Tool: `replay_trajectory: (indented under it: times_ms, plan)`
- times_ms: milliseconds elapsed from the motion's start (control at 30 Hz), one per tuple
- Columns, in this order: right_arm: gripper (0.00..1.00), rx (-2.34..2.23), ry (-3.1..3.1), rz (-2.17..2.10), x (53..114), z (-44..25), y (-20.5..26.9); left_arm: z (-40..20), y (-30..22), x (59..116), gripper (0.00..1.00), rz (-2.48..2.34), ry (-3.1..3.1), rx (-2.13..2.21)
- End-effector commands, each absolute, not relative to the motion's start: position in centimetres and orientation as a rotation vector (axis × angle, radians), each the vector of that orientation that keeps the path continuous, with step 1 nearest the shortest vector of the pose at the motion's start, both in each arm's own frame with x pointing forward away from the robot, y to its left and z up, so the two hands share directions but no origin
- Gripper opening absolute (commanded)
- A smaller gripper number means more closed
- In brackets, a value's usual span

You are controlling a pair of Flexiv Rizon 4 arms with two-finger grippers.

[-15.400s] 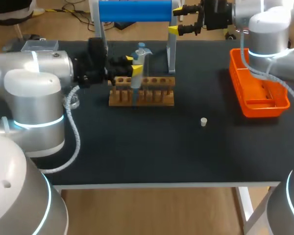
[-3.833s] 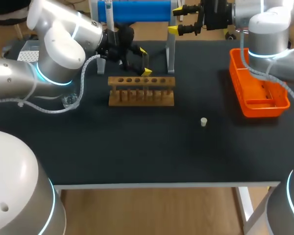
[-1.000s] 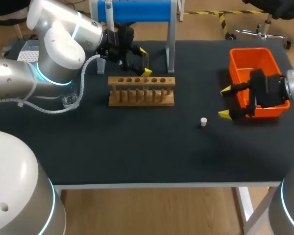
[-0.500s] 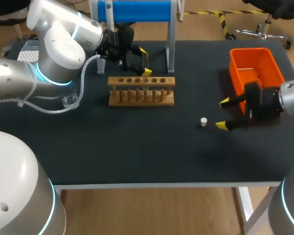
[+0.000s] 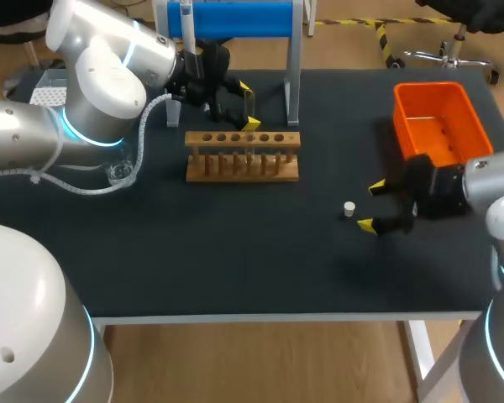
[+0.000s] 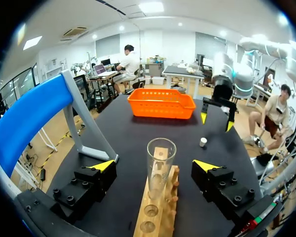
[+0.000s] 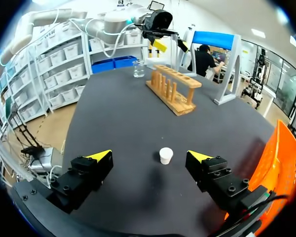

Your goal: Invert the test tube, pick up the pipette, mount the tip to pipette, aspirate from beaker and dispense into the tube, eject the tip, return the pipette, and cap with the stopper.

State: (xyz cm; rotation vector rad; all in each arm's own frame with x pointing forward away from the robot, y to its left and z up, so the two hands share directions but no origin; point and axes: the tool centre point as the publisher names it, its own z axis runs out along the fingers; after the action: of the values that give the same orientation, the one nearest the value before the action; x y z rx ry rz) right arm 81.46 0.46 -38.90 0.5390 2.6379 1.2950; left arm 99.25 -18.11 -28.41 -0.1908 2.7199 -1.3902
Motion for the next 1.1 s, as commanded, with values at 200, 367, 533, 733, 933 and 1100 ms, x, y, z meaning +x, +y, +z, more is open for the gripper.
replay_trajectory:
  times_ms: [200, 367, 533, 733, 933, 1100]
  plan:
    - [0.89, 0.572, 2.624, 1.252, 82.1, -40.8, 1.5, -28.4, -18.2, 99.2, 1.0, -1.387, 2.721, -0.193]
    - [0.6, 0.583, 2.632, 1.249, 82.3, -41.3, 2.0, -28.4, -18.2, 99.2, 1.0, -1.387, 2.721, -0.193]
    - [0.48, 0.594, 2.63, 1.24, 82.6, -41.5, 2.3, -28.4, -18.2, 99.2, 1.0, -1.387, 2.721, -0.193]
    - [0.72, 0.61, 2.621, 1.227, 83.0, -41.8, 2.3, -28.4, -18.2, 99.2, 1.0, -1.387, 2.721, -0.193]
    - [1.0, 0.625, 2.617, 1.22, 83.4, -42.0, 2.3, -28.4, -18.2, 99.2, 1.0, -1.387, 2.721, -0.193]
    - [1.0, 0.635, 2.615, 1.213, 83.8, -42.3, 2.3, -28.4, -18.2, 99.2, 1.0, -1.387, 2.721, -0.193]
